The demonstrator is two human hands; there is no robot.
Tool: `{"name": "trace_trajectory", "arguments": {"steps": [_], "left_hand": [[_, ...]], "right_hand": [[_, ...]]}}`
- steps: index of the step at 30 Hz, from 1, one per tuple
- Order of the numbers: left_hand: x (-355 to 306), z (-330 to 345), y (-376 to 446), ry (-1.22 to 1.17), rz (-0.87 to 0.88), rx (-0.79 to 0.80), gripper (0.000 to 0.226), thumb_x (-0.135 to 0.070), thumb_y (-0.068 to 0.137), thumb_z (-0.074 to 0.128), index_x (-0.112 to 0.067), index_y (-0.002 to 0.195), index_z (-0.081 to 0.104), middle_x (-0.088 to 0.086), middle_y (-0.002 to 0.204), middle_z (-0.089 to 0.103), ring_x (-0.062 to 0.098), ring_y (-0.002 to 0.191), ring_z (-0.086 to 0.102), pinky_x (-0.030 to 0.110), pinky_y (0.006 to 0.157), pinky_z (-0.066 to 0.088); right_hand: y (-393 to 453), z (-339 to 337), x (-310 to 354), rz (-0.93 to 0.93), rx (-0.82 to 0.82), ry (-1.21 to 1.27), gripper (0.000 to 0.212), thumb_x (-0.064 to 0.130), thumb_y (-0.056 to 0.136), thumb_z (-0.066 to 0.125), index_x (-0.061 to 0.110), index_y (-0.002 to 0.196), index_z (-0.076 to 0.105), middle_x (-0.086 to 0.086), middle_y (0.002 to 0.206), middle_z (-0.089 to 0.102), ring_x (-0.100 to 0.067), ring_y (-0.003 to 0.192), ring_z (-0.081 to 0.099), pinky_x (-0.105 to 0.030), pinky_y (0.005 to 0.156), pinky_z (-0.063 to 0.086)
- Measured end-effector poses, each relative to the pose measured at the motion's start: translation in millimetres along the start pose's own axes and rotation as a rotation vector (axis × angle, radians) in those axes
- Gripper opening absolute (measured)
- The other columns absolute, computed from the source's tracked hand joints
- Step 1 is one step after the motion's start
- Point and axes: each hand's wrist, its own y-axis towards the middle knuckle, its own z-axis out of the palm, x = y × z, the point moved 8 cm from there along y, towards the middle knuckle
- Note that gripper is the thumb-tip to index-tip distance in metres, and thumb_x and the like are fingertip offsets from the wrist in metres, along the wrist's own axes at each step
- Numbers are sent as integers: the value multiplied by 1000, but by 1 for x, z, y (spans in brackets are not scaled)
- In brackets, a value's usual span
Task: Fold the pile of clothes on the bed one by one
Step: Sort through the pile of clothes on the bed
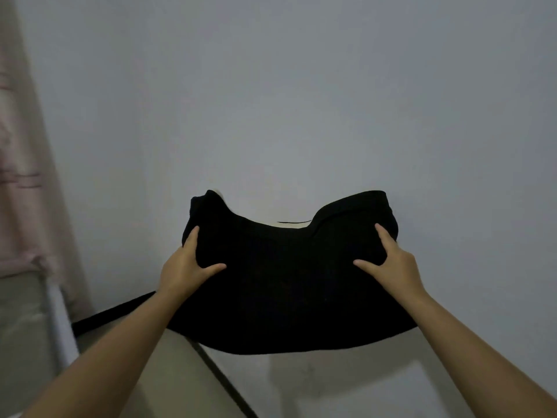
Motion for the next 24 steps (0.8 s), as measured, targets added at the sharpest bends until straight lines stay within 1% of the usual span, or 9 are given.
{"name": "trace_trajectory", "arguments": {"steps": [4,8,13,15,19,22,24], "left_hand": [[69,-13,24,109,-175,-82,100,-40,71,75,-14,146,14,11,142,41,33,124,45,41,93,42],[150,-42,43,187,-331,-162,98,-39,70,76,-16,145,19,12,139,44,33,122,47,40,93,42],[239,-67,83,231,-448,-218,93,-35,71,76,-21,145,21,12,138,46,32,121,48,37,92,42],[272,-78,107,237,-483,-243,94,-34,72,76,-23,145,18,12,136,48,33,119,49,34,88,43],[322,-103,148,289,-562,-309,103,-37,73,74,-25,147,4,12,134,50,32,114,53,29,77,41],[361,-123,171,317,-627,-353,110,-37,72,75,-22,146,-6,12,135,48,33,112,54,30,76,42],[388,-135,185,336,-655,-395,112,-36,71,76,-20,146,-5,12,136,47,33,114,53,32,80,44]], "right_hand": [[75,103,15,-94,176,112,88,28,75,74,23,144,20,-11,137,45,-26,122,46,-25,96,35],[127,222,51,-182,356,200,88,29,76,73,25,145,19,-10,136,47,-26,121,47,-26,97,37],[191,351,110,-277,508,262,87,29,76,73,25,144,19,-10,135,47,-26,120,48,-27,96,38],[218,399,137,-302,559,282,87,29,76,72,25,144,19,-10,136,46,-26,120,47,-26,95,37],[268,479,185,-347,618,325,86,29,77,72,25,144,19,-8,138,43,-24,121,46,-20,85,34],[294,539,220,-390,652,356,87,29,76,73,24,144,20,-10,136,45,-26,118,48,-21,82,35],[310,585,244,-399,707,401,88,27,75,74,24,144,20,-10,137,46,-27,118,49,-24,86,38]]}}
